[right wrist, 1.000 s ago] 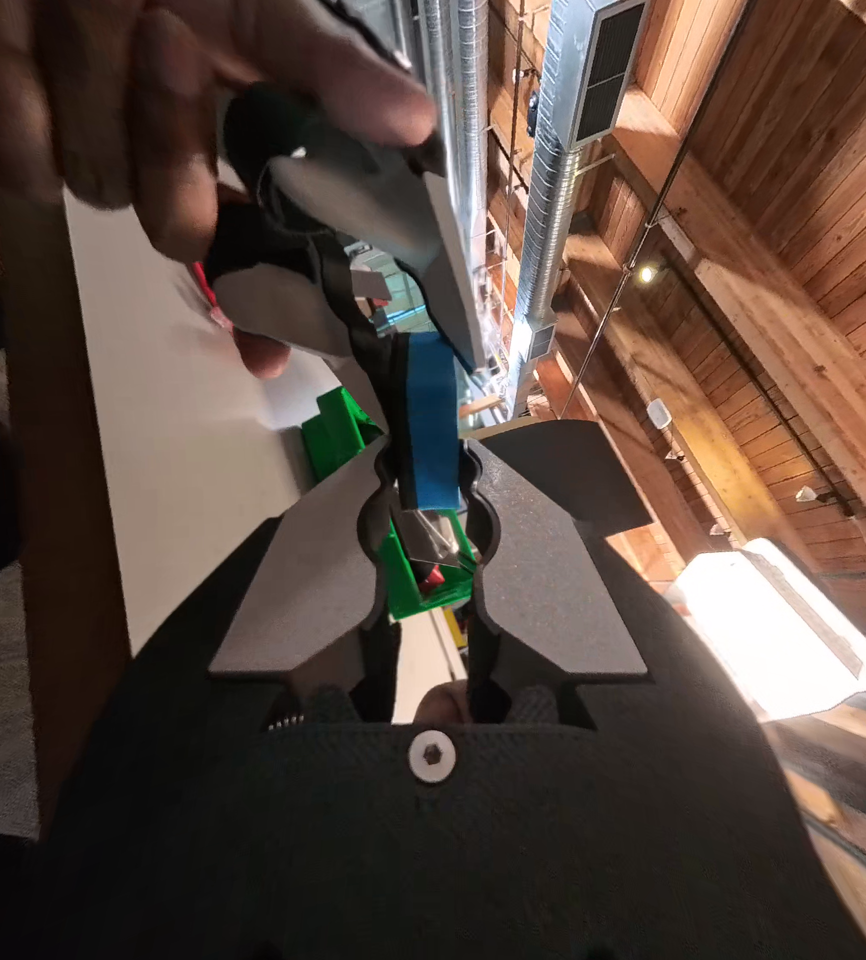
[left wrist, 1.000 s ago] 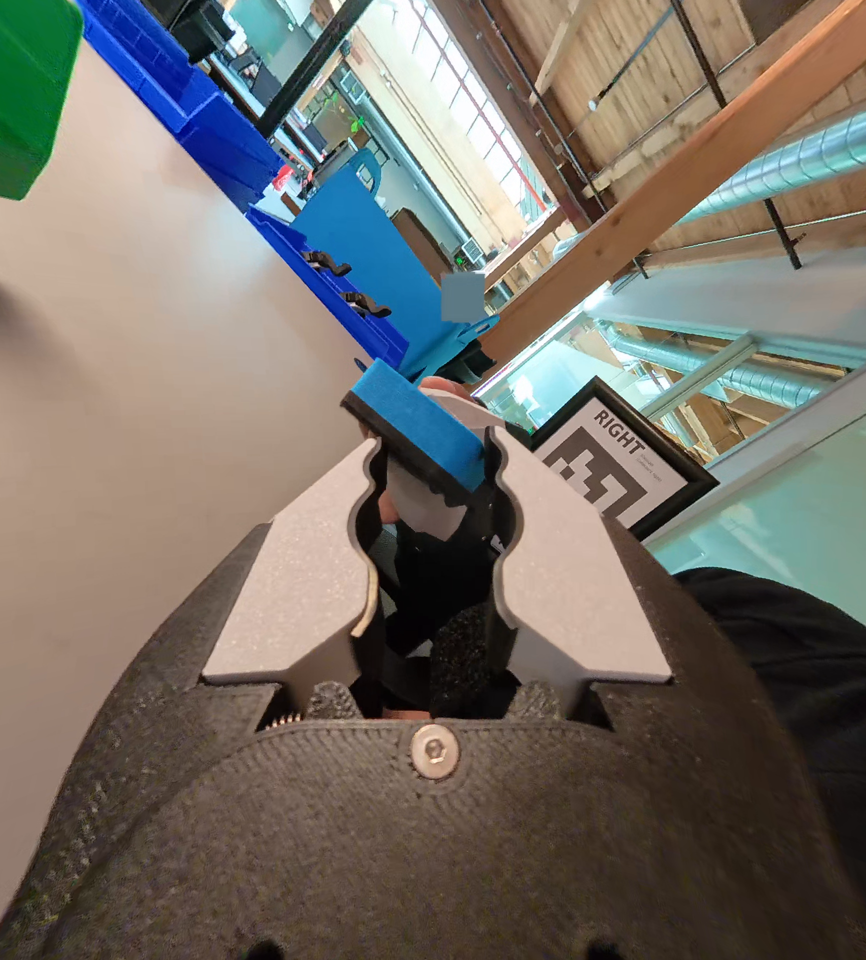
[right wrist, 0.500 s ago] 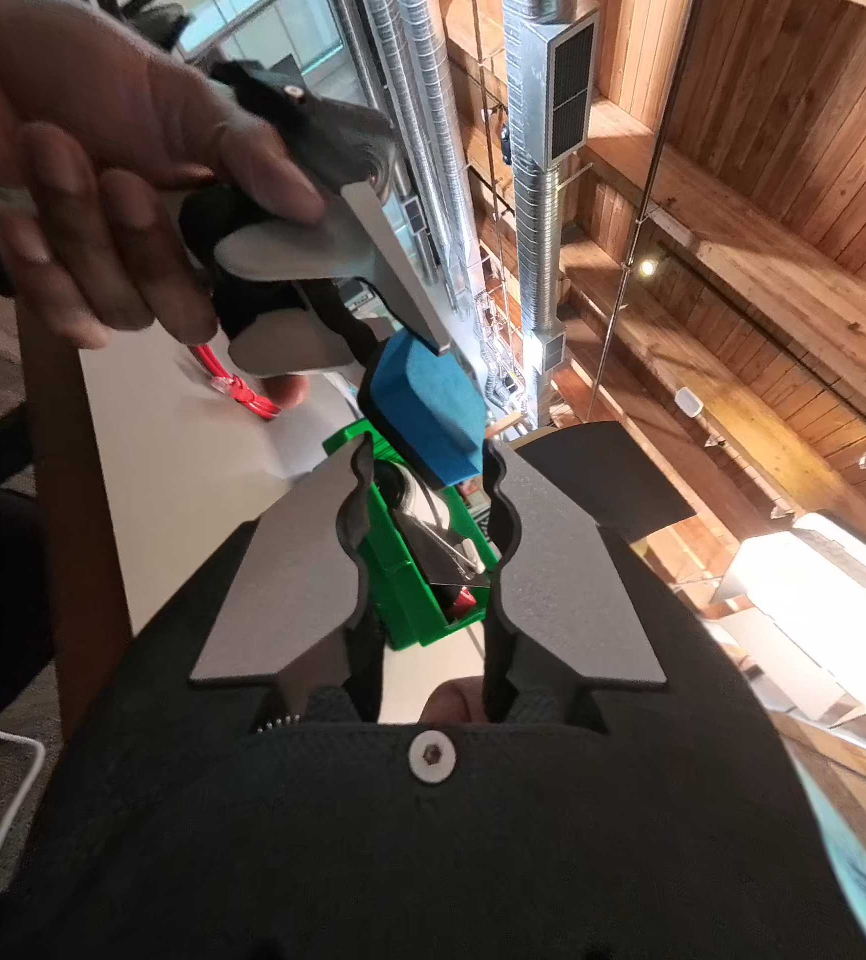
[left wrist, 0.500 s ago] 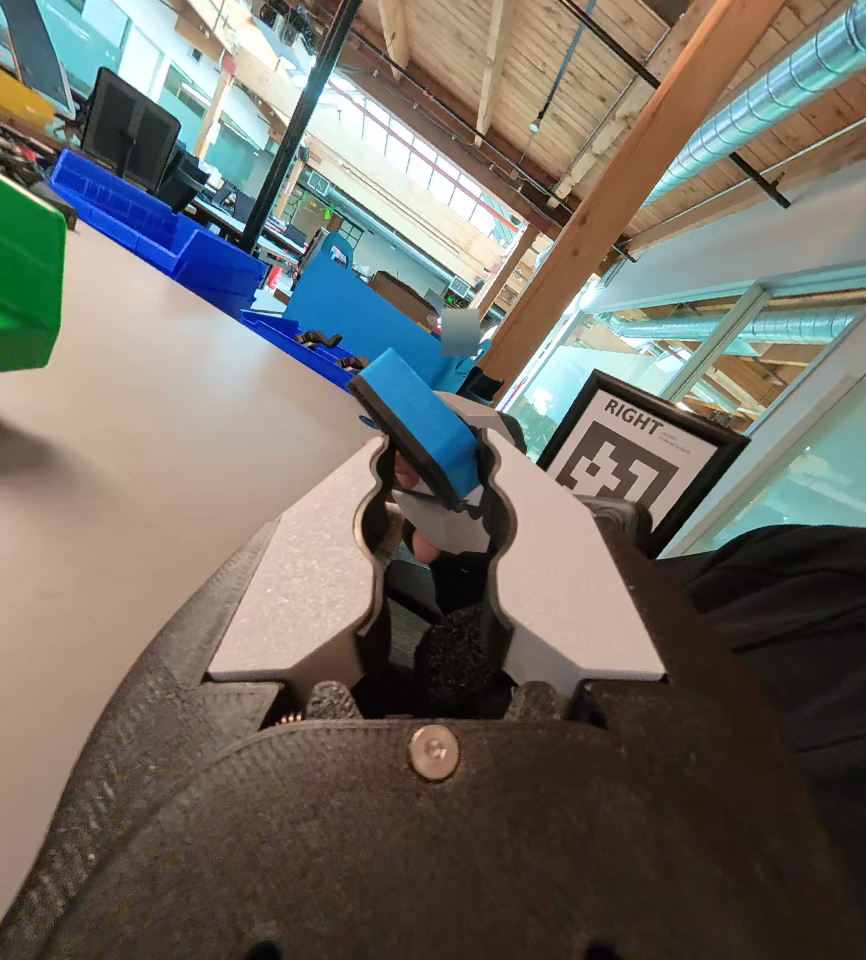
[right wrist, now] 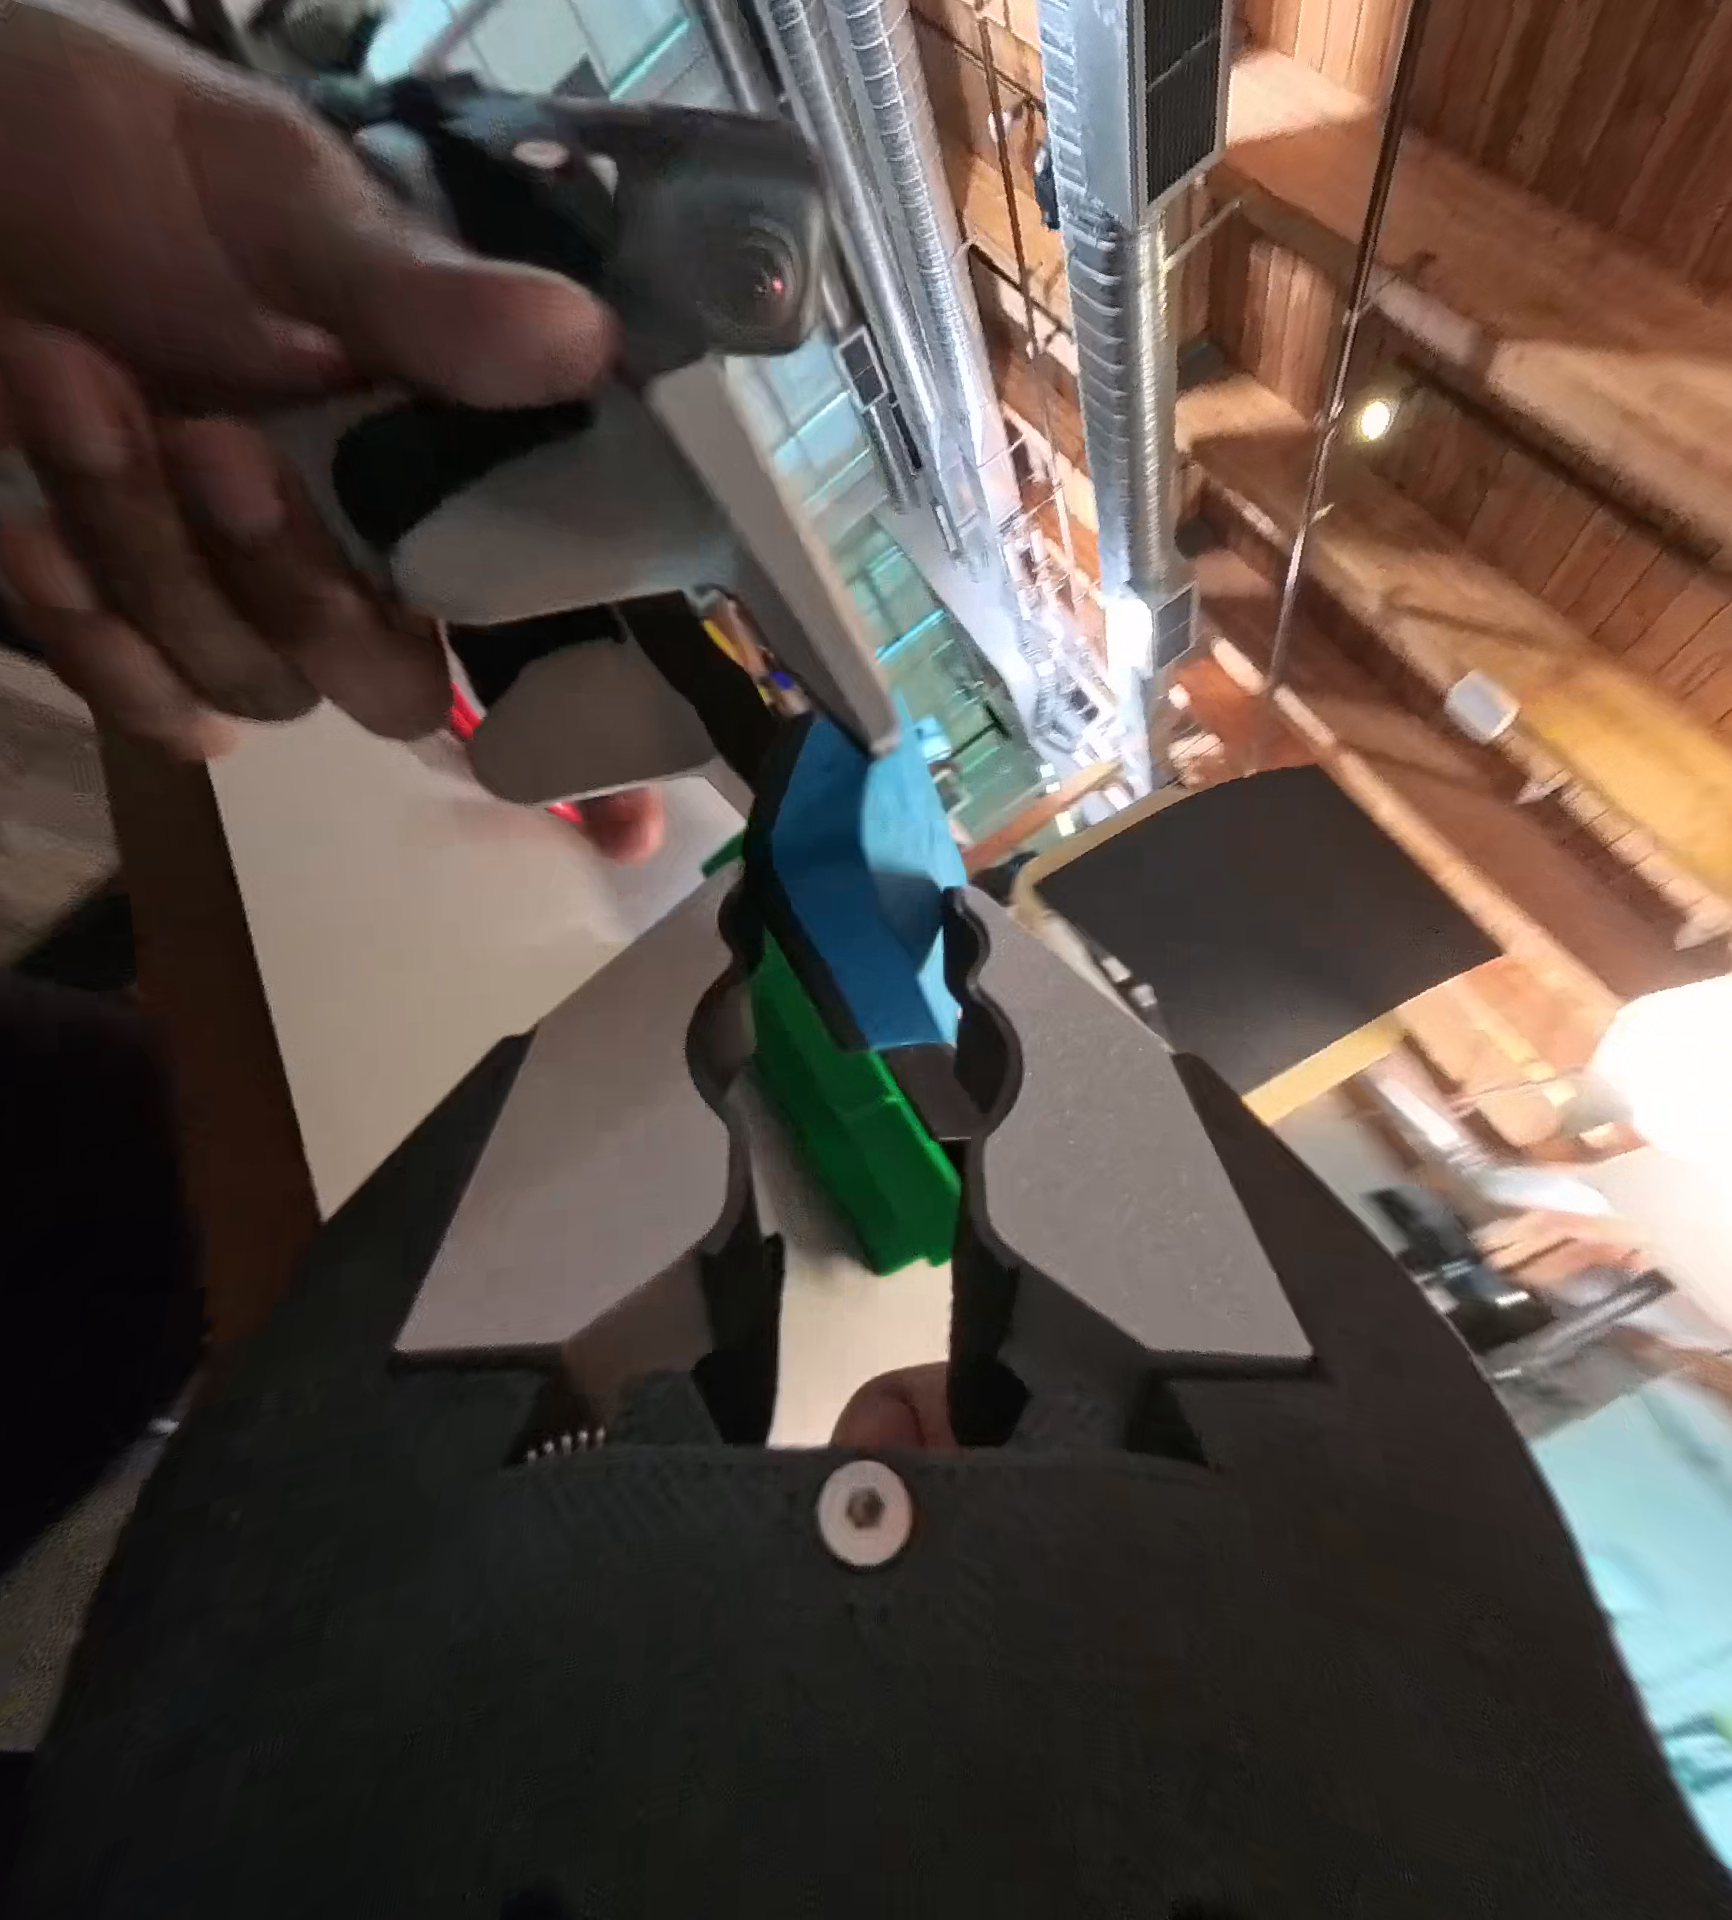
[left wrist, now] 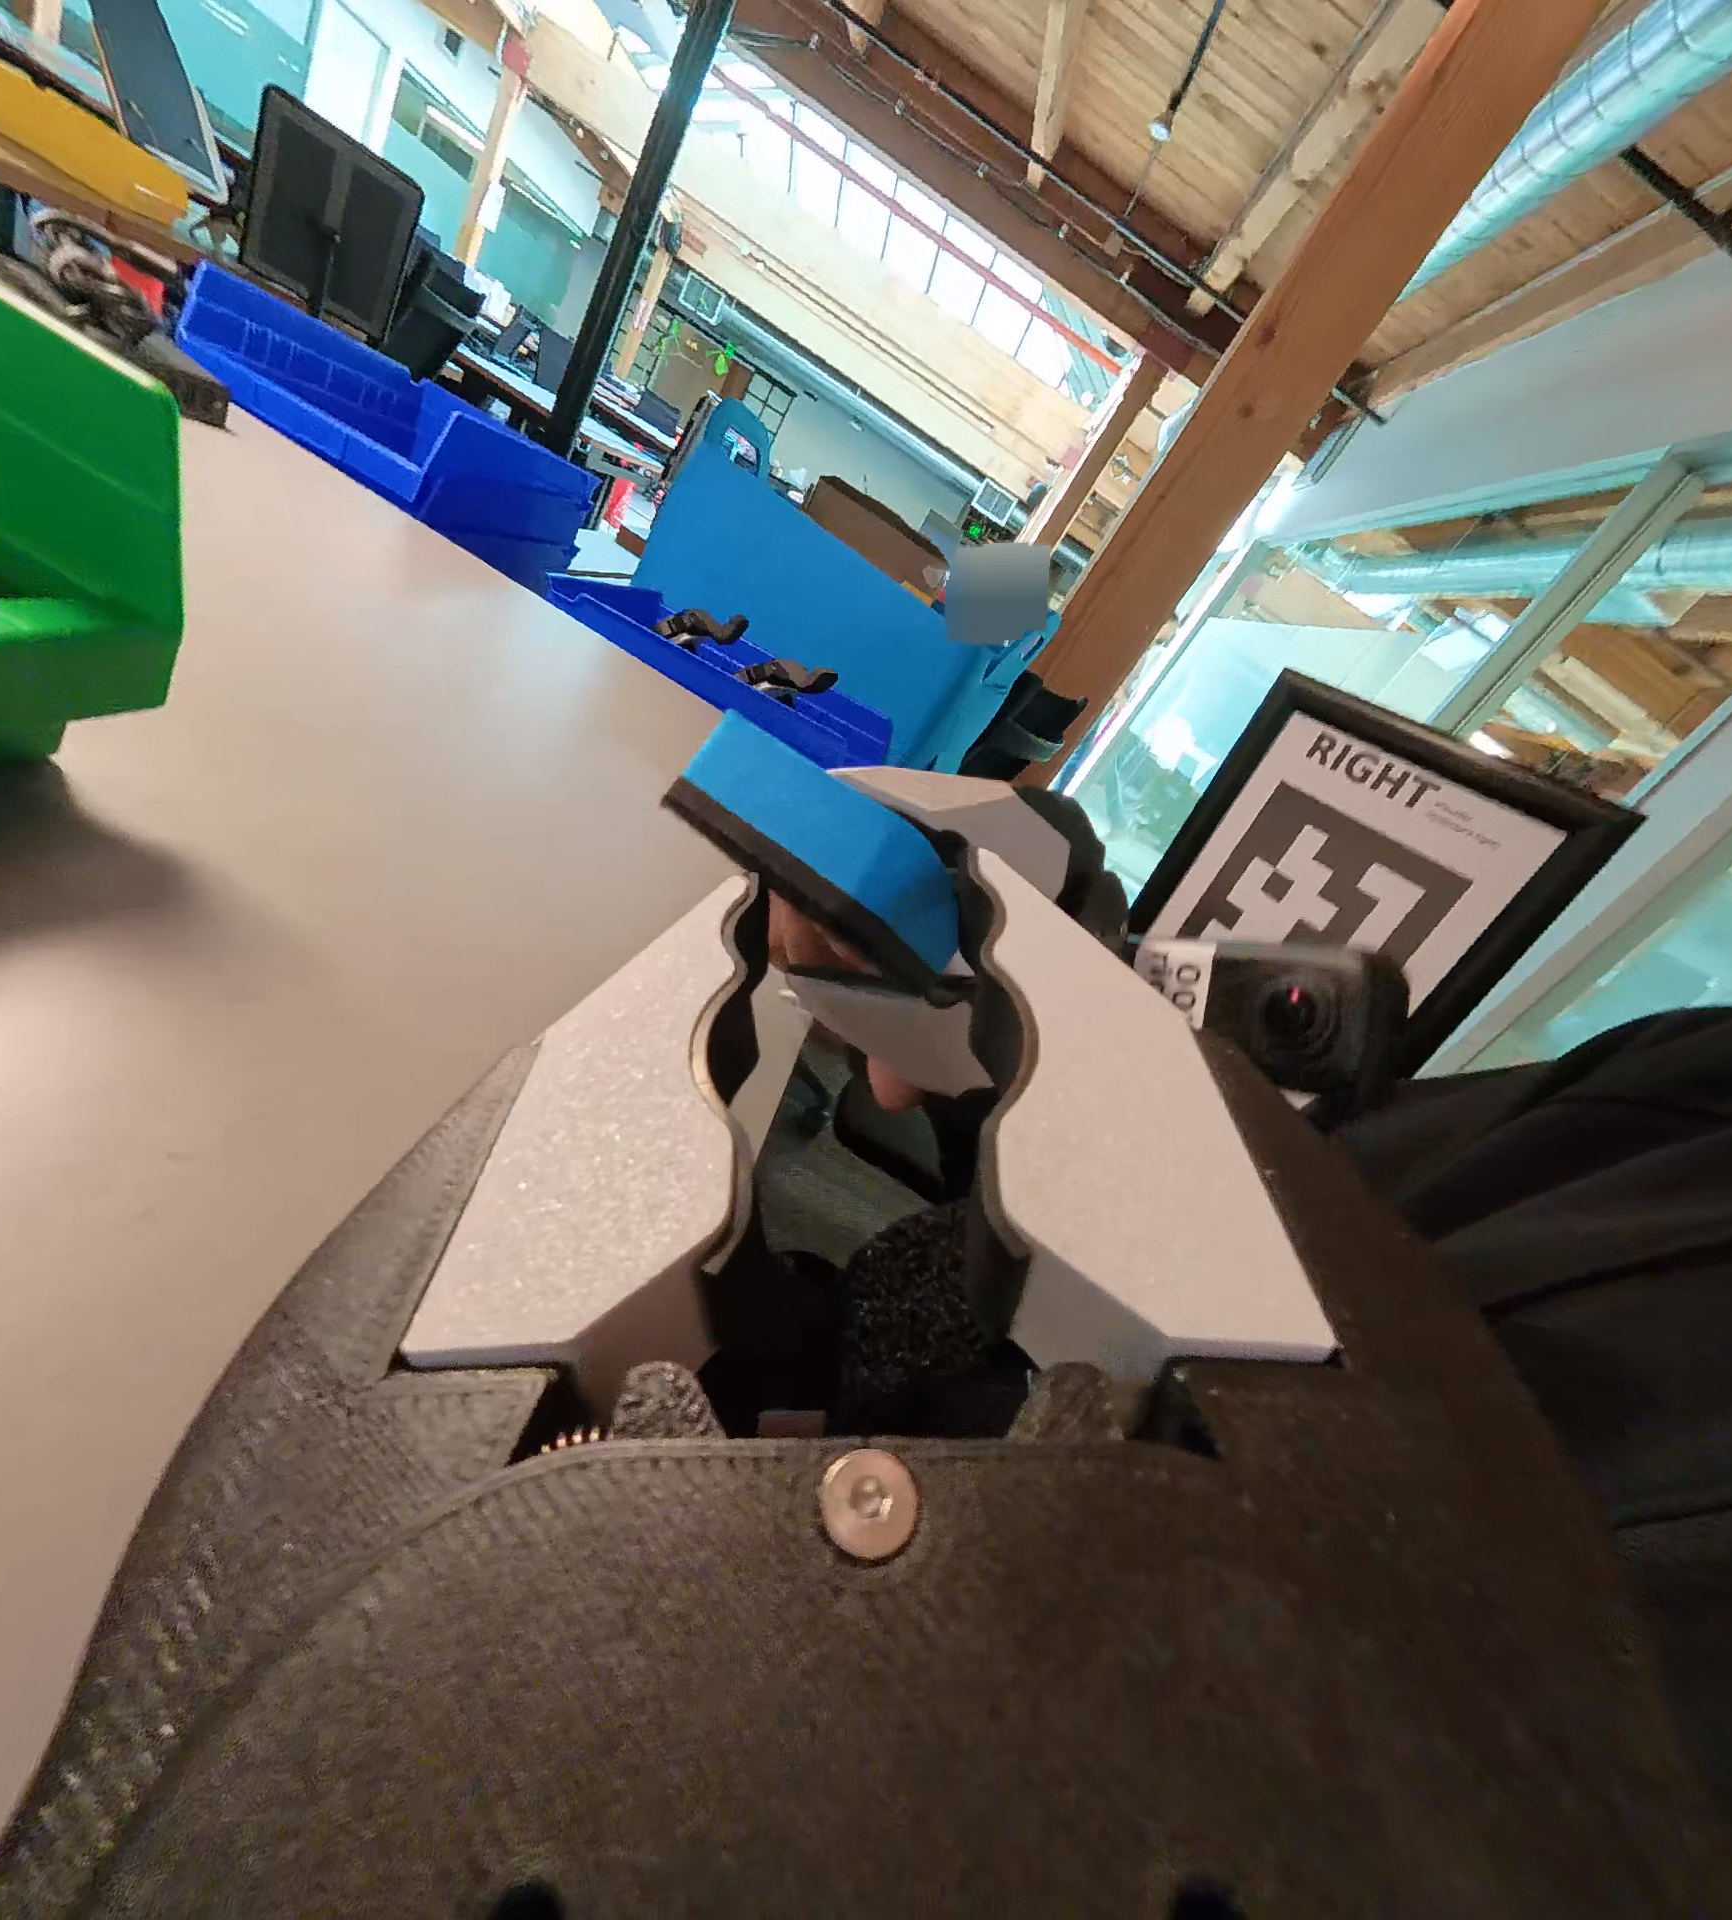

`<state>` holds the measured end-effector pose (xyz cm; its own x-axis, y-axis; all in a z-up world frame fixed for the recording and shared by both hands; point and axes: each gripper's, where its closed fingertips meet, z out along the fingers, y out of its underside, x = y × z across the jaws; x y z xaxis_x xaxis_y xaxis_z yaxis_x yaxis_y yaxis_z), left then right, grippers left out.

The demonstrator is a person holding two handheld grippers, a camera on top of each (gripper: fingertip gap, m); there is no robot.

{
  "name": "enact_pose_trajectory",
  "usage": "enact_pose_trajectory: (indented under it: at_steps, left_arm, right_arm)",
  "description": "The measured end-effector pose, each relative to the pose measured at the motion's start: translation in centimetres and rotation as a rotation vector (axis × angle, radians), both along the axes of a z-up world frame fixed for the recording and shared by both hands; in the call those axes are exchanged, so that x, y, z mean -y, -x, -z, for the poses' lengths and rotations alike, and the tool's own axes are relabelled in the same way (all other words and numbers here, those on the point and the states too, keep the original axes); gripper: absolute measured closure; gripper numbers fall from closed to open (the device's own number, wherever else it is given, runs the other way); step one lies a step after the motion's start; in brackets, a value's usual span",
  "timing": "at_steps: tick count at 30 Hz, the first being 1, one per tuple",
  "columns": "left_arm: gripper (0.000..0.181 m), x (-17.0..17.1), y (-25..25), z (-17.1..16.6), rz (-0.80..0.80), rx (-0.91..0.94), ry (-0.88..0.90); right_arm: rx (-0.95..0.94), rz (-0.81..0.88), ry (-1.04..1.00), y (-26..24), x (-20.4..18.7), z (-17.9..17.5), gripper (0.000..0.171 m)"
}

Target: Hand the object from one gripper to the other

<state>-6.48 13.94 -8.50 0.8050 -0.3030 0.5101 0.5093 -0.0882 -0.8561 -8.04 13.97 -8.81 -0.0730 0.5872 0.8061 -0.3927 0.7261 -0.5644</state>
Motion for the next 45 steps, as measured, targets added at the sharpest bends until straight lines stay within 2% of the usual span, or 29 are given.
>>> enact_pose_trajectory:
  at_steps: [2,5,8,10,12,13,14,16,18,21,25,29,31,33,34,36,40,45]
  left_arm:
    - [0.132,0.3,-0.1,-0.1,-0.011,-0.118,-0.014]
    - [0.124,0.7,0.4,0.3,-0.101,-0.384,-0.037]
    - [0.118,0.8,1.2,0.6,-0.181,-0.56,-0.033]
    - [0.117,0.9,1.2,0.5,-0.187,-0.586,-0.049]
    - [0.122,0.9,0.2,0.8,-0.128,-0.567,-0.058]
    - [0.126,0.9,-0.3,1.1,-0.092,-0.559,-0.059]
    - [0.139,0.9,-0.9,1.2,-0.06,-0.554,-0.063]
    - [0.145,0.8,-0.8,1.5,-0.055,-0.527,-0.048]
    - [0.15,0.8,-0.5,1.6,-0.03,-0.449,-0.022]
    - [0.157,0.7,0.8,0.9,-0.082,-0.334,-0.029]
    - [0.157,0.6,2.0,0.5,-0.133,-0.21,-0.002]
    - [0.156,0.3,0.7,0.8,-0.062,-0.109,0.04]
    - [0.157,0.3,-0.3,0.8,-0.006,-0.065,0.054]
    - [0.157,0.2,-1.1,0.9,0.04,-0.032,0.068]
    - [0.157,0.2,-1.4,1.0,0.06,-0.02,0.072]
    - [0.157,0.2,-1.7,0.9,0.077,-0.001,0.062]
    - [0.151,0.3,-1.9,0.7,0.066,-0.123,0.031]
    - [0.13,0.7,-1.1,0.6,-0.088,-0.522,-0.034]
  right_arm:
    - [0.099,-0.057,0.155,0.1,-0.2,-0.3,0.144]
    - [0.268,-0.2,0.398,-0.3,-0.2,-1.0,0.147]
    - [0.457,-0.349,0.595,-0.9,0.3,-1.2,0.147]
    - [0.599,-0.459,0.703,-1.4,1.2,-0.9,0.147]
    - [0.704,-0.531,0.791,-1.7,1.8,-0.5,0.147]
    - [0.74,-0.555,0.827,-1.7,2.1,-0.4,0.147]
    - [0.776,-0.579,0.854,-1.8,2.4,-0.1,0.147]
    - [0.796,-0.593,0.898,-1.6,2.4,0.0,0.147]
    - [0.773,-0.556,0.912,-1.0,1.8,0.0,0.142]
    - [0.62,-0.444,0.856,-0.2,0.0,-0.7,0.12]
    - [0.415,-0.322,0.663,-0.4,-1.2,-1.7,0.101]
    - [0.295,-0.175,0.386,-0.2,-1.4,-0.8,0.086]
    - [0.236,-0.15,0.257,-0.5,-0.8,-0.4,0.086]
    - [0.212,-0.121,0.173,-0.5,-0.4,0.0,0.096]
    - [0.202,-0.111,0.151,-0.4,-0.3,0.1,0.106]
    - [0.205,-0.125,0.166,-0.5,-0.1,0.2,0.11]
    - [0.357,-0.195,0.322,-0.4,-0.1,0.4,0.111]
    - [0.601,-0.329,0.612,-0.8,-0.2,0.0,0.112]
